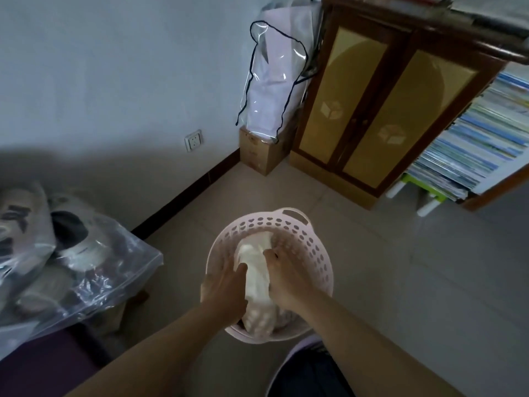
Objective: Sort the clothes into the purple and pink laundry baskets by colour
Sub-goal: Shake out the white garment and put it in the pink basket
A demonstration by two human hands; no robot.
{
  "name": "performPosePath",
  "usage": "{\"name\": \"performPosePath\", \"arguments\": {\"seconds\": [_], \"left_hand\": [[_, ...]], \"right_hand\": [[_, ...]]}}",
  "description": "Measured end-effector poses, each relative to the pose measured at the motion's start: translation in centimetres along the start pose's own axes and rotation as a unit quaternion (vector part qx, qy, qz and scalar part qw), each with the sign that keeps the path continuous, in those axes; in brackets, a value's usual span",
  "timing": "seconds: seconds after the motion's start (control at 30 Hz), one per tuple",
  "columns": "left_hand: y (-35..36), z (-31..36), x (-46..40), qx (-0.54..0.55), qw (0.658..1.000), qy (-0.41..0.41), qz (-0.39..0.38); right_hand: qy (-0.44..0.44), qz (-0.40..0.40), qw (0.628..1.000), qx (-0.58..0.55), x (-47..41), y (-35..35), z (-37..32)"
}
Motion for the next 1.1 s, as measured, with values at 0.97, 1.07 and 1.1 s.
{"name": "performPosePath", "arguments": {"seconds": [0.97, 1.07, 1.1], "left_hand": [[-6.6, -7.2, 19.2, 0.106, 0.972, -0.205, 0.053], [-6.2, -10.2, 22.9, 0.119, 0.959, -0.249, 0.063], [-6.0, -11.3, 24.5, 0.123, 0.954, -0.264, 0.068]], "right_hand": [[-0.162, -0.03, 0.985, 0.057, 9.7, -1.8, -15.6], [-0.21, -0.029, 0.975, 0.062, 11.0, -1.0, -19.4], [-0.229, -0.031, 0.971, 0.068, 11.6, -0.7, -20.9]]}}
Point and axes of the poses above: each hand's wrist, its own x-axis away from the middle knuckle, its own y-axis out of the palm, z = x × y, the point moved 8 cm from there along -x, towards the middle knuckle, and after that the axes turned 1 degree about -x, right-handed, at the moved point
